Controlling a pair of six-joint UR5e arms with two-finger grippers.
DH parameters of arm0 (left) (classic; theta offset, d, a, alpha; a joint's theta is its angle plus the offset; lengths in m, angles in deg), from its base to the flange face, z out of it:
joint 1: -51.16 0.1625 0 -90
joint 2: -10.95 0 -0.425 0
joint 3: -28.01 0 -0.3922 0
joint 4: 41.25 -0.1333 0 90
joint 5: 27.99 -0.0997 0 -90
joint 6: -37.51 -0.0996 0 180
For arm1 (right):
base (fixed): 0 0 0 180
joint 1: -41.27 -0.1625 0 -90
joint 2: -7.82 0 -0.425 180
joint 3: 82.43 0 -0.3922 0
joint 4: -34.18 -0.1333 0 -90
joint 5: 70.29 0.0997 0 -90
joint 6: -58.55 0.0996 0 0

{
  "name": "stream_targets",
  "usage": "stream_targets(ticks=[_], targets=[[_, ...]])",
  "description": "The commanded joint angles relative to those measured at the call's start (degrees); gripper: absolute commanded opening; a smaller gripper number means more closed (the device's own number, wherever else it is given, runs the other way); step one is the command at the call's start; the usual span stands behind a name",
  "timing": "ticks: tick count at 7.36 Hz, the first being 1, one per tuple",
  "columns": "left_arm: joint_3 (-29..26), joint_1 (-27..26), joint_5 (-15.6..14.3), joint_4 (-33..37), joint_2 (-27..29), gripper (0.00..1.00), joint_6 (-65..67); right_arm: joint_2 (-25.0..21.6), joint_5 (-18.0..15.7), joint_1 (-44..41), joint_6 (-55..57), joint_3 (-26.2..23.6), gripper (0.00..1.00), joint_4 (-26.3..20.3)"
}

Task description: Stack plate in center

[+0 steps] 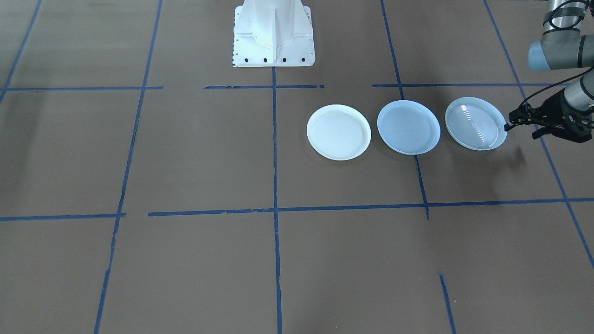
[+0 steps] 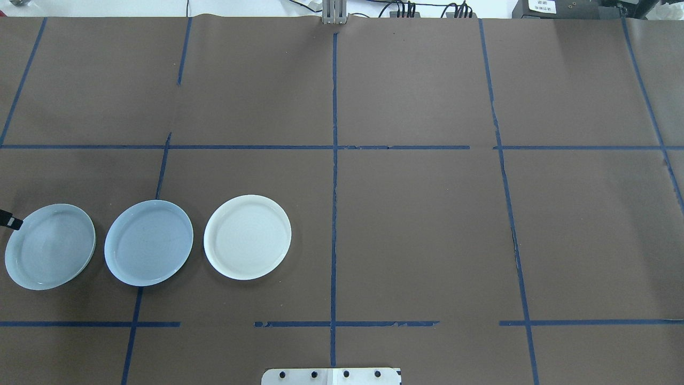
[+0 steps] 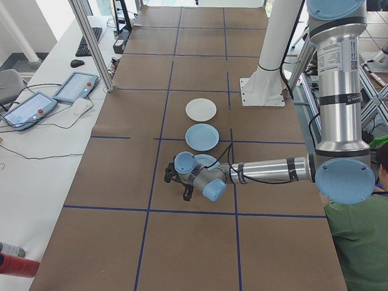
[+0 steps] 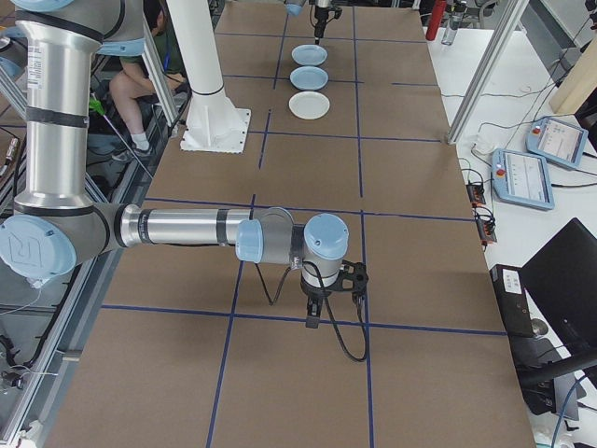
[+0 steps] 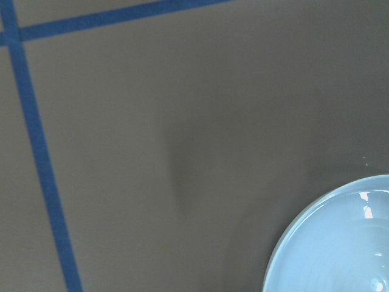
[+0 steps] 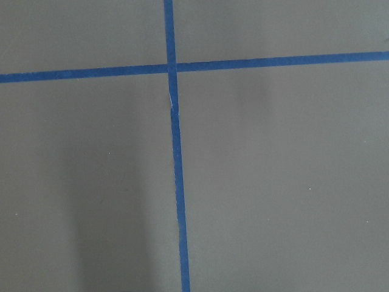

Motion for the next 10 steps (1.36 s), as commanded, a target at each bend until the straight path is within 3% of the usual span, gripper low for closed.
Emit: stream_targets(ticks=[1, 2, 3, 5, 6, 7, 10], targets=[[-1.18, 2.63, -0.01, 3.58, 0.04, 0.47, 3.52, 0.0, 0.0, 0.02, 0.0, 0.0, 1.0, 0.0], [-1.18, 2.72, 0.25, 3.49, 0.04, 0.06, 3.7, 0.0, 0.0, 0.02, 0.0, 0.0, 1.0, 0.0], [-1.09, 2.64, 0.69, 3.49, 0.04, 0.0, 3.61, 0.0, 0.0, -0.07, 0.0, 0.0, 1.0, 0.0], [-0.66, 2.11, 0.87, 3.49, -0.05, 0.0, 3.52, 0.0, 0.0, 0.02, 0.0, 0.0, 1.0, 0.0], [-0.65, 2.02, 2.7, 3.32, -0.22, 0.0, 3.26, 0.0, 0.0, 0.02, 0.0, 0.0, 1.0, 0.0], [-0.83, 0.89, 6.46, 3.49, -0.05, 0.0, 3.0, 0.0, 0.0, 0.02, 0.0, 0.0, 1.0, 0.0], [2.06, -8.24, 7.64, 3.23, -0.14, 0.0, 2.91, 0.0, 0.0, 0.02, 0.0, 0.0, 1.0, 0.0]])
